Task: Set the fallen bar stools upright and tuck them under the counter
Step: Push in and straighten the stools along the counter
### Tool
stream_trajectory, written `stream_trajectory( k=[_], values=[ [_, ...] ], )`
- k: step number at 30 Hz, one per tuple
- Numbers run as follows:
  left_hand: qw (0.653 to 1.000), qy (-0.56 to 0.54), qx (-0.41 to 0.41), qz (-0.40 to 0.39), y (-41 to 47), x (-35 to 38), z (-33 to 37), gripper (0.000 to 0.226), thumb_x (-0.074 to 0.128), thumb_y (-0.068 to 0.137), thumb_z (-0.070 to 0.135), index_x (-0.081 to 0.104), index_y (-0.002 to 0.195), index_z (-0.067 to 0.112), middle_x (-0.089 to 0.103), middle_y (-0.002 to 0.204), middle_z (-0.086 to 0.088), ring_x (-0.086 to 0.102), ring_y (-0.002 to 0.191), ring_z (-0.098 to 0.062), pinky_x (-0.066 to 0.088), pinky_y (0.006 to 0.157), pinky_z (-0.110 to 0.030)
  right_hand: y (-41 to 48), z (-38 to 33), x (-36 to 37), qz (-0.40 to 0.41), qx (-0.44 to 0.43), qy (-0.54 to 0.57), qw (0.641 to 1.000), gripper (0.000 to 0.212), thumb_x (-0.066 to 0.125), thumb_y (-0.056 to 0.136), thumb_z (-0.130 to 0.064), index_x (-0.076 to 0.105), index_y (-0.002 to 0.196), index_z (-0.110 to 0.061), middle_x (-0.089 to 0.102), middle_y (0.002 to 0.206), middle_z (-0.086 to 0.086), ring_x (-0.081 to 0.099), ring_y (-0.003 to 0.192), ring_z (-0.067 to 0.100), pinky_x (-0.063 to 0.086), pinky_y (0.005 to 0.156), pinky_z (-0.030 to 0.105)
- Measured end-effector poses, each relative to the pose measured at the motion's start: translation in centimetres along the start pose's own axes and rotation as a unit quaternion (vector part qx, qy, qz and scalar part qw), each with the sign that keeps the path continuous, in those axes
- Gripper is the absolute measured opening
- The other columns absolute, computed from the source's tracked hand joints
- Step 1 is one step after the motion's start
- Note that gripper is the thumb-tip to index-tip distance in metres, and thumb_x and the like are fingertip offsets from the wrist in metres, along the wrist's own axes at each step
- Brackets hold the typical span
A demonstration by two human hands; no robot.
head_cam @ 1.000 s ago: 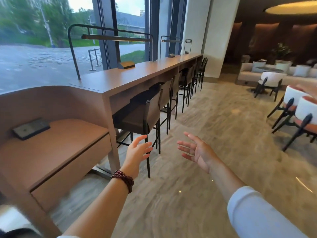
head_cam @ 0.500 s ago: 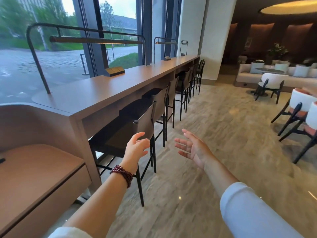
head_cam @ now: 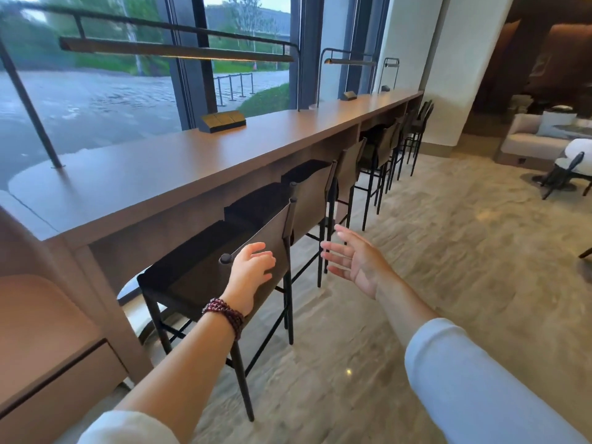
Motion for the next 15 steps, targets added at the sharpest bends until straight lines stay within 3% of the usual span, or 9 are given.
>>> stream_trajectory(
  k=[5,10,15],
  values=[
    [0.999,-0.003,0.004,0.051,6.0,3.9,1.2,0.043,0.054,0.093,0.004,0.044,0.134,0.011,0.052,0.129,-0.01,0.051,0.121,-0.023,0.045,0.102,-0.036,8.4,-2.6,-2.3,-0.047,0.016,-0.038,0.998,0.03,0.049,0.097,-0.033,0.055,0.127,-0.03,0.067,0.119,0.007,0.066,0.105,0.023,0.055,0.083,0.037],
    [0.995,0.029,-0.001,0.097,11.0,5.6,1.7,0.042,0.053,0.092,0.004,0.045,0.133,0.011,0.053,0.13,-0.01,0.052,0.119,-0.022,0.046,0.095,-0.031,15.3,-3.6,-2.6,-0.079,0.034,-0.074,0.994,0.034,0.049,0.098,-0.034,0.051,0.131,-0.028,0.064,0.124,0.005,0.062,0.11,0.024,0.05,0.097,0.044],
    [0.986,0.075,-0.005,0.146,17.0,5.5,1.6,0.043,0.055,0.089,0.0,0.048,0.131,0.011,0.055,0.131,-0.01,0.054,0.116,-0.022,0.048,0.082,-0.022,22.8,-3.5,-2.0,-0.119,0.028,-0.121,0.985,0.041,0.053,0.095,-0.027,0.048,0.136,-0.029,0.064,0.123,0.003,0.062,0.11,0.021,0.052,0.095,0.042]
  ],
)
Point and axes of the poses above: each hand's wrist, its own y-axis towards the middle knuckle, its own x-axis out of the palm, z = x × y, the point moved 1 cm from there along y, towards the middle knuckle
